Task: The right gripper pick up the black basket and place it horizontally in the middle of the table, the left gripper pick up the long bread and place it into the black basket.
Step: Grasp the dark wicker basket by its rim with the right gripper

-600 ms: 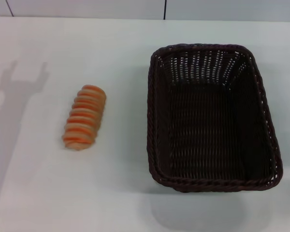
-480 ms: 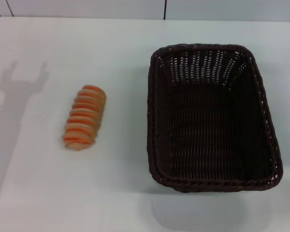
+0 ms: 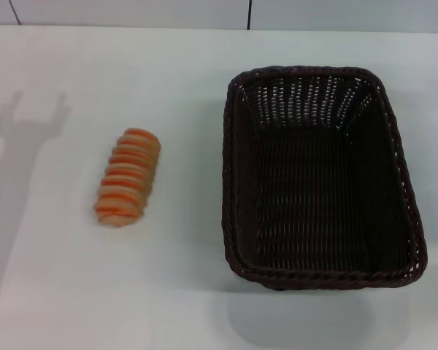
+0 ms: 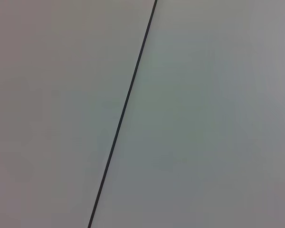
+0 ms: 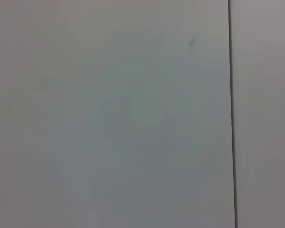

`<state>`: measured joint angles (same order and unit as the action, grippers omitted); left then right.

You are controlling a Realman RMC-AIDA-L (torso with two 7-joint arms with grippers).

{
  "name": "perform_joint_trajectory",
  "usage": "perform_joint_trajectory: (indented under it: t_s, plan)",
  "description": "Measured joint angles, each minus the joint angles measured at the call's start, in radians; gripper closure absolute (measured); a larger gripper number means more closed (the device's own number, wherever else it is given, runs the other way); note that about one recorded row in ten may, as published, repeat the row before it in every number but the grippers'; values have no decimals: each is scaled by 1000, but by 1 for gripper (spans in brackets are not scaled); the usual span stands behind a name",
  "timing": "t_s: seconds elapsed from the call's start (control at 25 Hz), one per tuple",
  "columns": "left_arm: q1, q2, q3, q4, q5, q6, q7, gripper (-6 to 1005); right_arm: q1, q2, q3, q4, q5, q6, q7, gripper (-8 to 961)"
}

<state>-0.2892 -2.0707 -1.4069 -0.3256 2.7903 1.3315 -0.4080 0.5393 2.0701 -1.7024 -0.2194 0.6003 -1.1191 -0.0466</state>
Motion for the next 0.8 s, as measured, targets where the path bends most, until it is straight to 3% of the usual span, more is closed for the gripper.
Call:
perform_joint_trajectory:
  t_s: [0.2, 0.32, 0.36, 0.4, 0.48, 0.56, 0.68, 0.72, 0.8]
  plan:
    - [-2, 0, 4, -8, 0, -12, -4, 133, -6, -14, 1, -45, 0, 63, -4, 229]
    - [1, 0, 9, -9, 0, -9, -3, 134, -28, -41, 5, -158, -3, 205, -35, 229]
    - [1, 0, 9, -9, 0, -9, -3, 134, -28, -41, 5, -158, -3, 205, -35, 229]
    - [1, 0, 9, -9, 0, -9, -3, 134, -43, -52, 20, -233, -3, 306, -86, 229]
    - [3, 0, 10, -10, 0, -6, -5, 134, -48, -53, 33, -261, -3, 346, -121, 229]
    - [7, 0, 11, -12, 0, 2, -10, 134, -56, -48, 72, -320, -3, 416, -208, 229]
    - [8, 0, 11, -12, 1, 3, -10, 134, -74, -22, 133, -408, -3, 502, -335, 228]
    - [8, 0, 11, -12, 1, 6, -10, 134, -93, -3, 170, -481, -3, 572, -422, 228]
    - [9, 0, 11, -12, 1, 8, -10, 134, -102, 2, 181, -516, -1, 608, -457, 228]
